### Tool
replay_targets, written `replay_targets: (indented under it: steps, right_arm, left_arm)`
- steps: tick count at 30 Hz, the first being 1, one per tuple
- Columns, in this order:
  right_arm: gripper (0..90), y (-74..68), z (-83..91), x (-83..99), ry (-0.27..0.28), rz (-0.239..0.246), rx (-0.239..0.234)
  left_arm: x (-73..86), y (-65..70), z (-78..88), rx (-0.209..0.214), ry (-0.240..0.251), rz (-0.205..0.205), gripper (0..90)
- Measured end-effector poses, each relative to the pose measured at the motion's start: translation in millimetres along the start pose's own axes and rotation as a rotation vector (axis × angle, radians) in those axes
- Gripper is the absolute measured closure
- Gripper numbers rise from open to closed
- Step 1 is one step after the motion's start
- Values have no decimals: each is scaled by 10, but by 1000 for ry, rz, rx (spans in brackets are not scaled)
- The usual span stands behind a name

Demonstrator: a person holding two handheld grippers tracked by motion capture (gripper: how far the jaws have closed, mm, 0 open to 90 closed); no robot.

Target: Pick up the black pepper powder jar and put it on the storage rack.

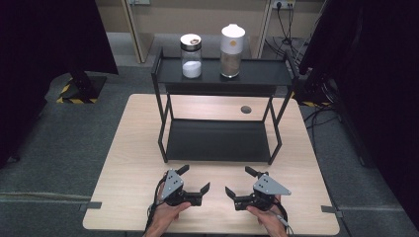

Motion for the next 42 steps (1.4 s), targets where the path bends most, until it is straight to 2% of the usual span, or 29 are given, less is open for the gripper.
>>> replay_targets:
  steps: [42]
  right_arm:
    - [3, 30, 46, 5, 17, -12, 18]
  left_arm:
    - [4, 2, -3, 0, -3, 0, 10]
Point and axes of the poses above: each handheld gripper's, and its own axes: z roughly backward along the jaws, x roughly out of its underside, y roughly to its right, the point moved 4 cm from there along -z, roughly forward along the jaws, and after that the axes turned 12 degrees about -x, right-handed, at the moved point
